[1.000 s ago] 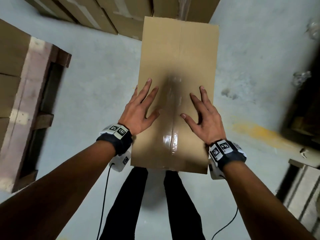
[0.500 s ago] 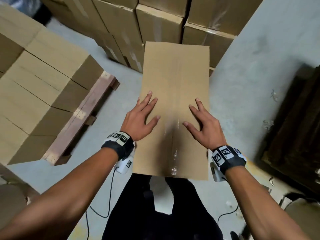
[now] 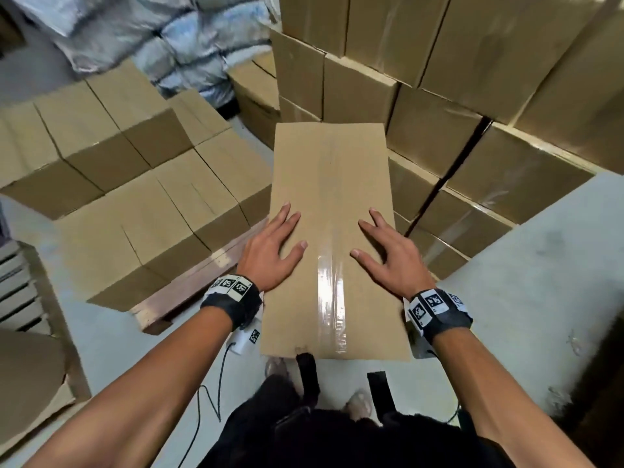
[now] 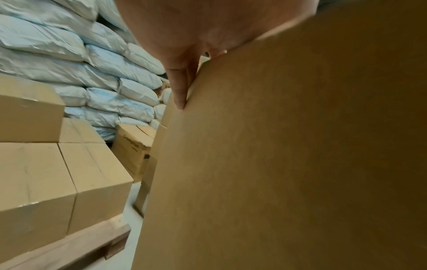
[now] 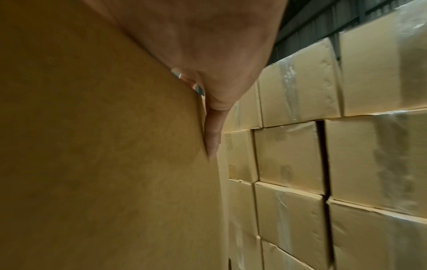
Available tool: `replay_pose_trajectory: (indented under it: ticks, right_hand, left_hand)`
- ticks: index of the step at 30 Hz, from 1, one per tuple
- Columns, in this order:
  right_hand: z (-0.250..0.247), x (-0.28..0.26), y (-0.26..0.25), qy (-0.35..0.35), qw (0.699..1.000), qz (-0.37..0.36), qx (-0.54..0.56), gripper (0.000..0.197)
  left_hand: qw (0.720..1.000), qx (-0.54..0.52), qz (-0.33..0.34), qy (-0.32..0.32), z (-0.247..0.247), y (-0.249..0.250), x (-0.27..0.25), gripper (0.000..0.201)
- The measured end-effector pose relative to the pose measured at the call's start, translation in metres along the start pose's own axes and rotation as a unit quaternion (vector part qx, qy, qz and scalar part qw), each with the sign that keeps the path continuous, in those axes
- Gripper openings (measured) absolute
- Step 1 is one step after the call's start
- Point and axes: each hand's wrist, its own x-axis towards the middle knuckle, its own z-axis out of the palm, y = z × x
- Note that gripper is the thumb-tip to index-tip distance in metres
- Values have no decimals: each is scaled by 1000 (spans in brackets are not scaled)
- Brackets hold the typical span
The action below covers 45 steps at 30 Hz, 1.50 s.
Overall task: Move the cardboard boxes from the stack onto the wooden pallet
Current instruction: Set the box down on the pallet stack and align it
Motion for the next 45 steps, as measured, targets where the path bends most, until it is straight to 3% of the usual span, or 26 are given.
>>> replay_pose_trajectory:
  ticks: [16, 26, 34, 45]
  right_hand:
    - [66, 244, -112, -43, 993, -106, -6, 66]
    - [87, 427, -105, -76, 981, -178, 13, 64]
    - [73, 577, -106, -104, 968, -226, 16, 60]
    - [114, 721, -112, -134, 961, -240, 13, 61]
  left_hand:
    - [991, -2, -61, 115, -138, -151, 97, 62]
    - [980, 25, -126, 153, -176, -213, 217, 65]
    - [959, 60, -188, 202, -209, -227, 326, 62]
    - [949, 50, -224, 218, -234, -300, 427, 61]
